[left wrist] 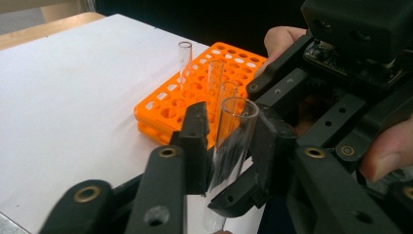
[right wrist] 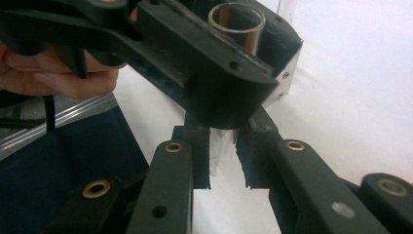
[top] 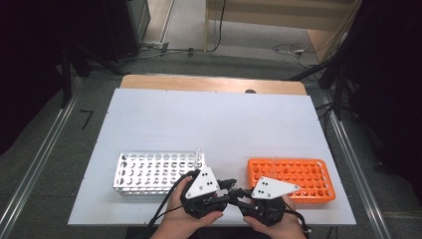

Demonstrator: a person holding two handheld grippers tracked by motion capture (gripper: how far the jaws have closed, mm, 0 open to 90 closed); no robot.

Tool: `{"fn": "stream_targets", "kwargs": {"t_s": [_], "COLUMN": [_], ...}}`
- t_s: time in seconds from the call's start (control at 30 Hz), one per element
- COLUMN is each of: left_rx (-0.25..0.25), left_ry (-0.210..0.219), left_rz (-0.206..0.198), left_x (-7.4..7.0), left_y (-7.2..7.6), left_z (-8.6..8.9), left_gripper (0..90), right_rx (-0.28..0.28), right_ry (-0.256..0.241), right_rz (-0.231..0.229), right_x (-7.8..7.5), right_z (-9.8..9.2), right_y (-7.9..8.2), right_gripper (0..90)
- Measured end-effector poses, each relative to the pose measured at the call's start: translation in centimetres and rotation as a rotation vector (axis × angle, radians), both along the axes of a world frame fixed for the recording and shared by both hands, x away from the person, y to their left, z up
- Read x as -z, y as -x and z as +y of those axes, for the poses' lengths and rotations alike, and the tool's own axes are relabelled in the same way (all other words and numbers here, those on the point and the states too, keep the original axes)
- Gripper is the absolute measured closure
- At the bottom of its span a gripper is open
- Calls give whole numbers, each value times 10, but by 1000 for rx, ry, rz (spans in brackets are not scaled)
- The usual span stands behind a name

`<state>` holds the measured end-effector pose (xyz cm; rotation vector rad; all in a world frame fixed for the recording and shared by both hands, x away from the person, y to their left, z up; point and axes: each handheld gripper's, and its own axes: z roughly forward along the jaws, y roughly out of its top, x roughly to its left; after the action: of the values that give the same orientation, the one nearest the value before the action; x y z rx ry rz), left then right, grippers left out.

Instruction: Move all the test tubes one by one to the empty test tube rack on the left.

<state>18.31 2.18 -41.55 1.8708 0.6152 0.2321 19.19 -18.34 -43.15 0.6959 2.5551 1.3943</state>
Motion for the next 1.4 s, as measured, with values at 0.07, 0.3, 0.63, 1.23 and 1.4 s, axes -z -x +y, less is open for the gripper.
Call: {"fn": "stream_targets", "kwargs": {"t_s": [0.07, 0.3, 0.63, 1.23, 1.4], "left_rx": [-1, -8, -13, -118, -165], "left_ry": [-8, -12, 5, 61, 63], "left_rz": [-8, -16, -25, -58, -69], "left_x": [0, 0, -5, -27, -31], "left_y": [0, 0, -2, -22, -29], "left_z": [-1, 0, 2, 35, 50], "left_gripper": [729, 749, 752, 753, 753], "right_rx": [0, -2, -4, -2, 11], "right_ry": [1, -4, -19, -92, -131], "right_rz": [2, 12, 28, -1, -9], "right_x": [0, 1, 2, -12, -17], "right_z": [0, 0, -4, -21, -30], "right_y": [0, -1, -3, -4, -7], "right_gripper": [740, 738, 644, 0, 0]}}
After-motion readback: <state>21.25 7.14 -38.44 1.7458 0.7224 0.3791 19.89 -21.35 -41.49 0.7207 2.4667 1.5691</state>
